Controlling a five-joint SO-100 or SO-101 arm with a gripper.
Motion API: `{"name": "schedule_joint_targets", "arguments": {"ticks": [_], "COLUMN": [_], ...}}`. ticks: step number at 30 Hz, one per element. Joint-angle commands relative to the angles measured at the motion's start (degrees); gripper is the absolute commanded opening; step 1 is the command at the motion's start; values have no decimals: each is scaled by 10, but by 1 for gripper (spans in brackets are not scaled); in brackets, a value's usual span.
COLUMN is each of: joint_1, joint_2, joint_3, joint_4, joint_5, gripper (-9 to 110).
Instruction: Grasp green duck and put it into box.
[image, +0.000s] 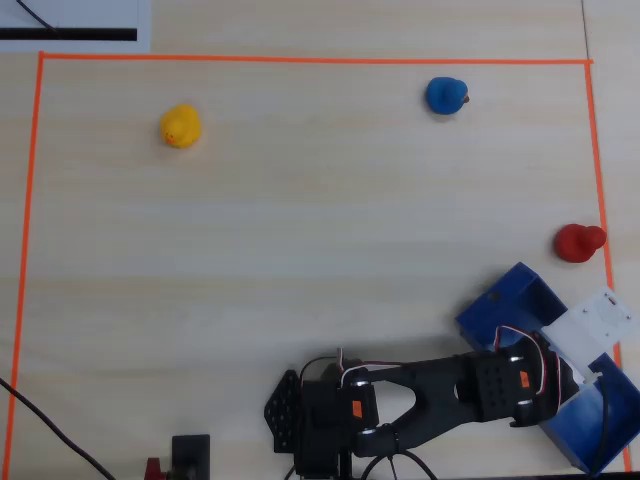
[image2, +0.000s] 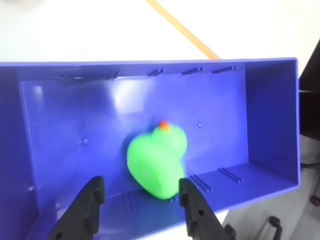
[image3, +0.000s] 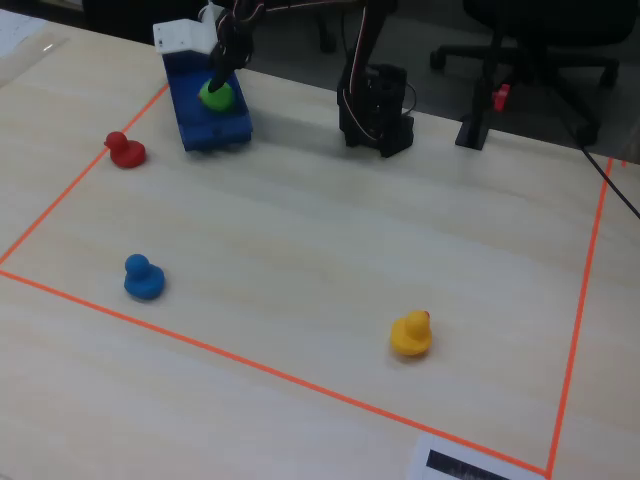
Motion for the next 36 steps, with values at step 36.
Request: {"name": "schedule_joint_targets", "arguments": {"ticks": [36], "joint_1": [-895], "joint_2": [780], "joint_3": [568], "joint_4": [351], "joint_5": [160], "gripper": [2]}}
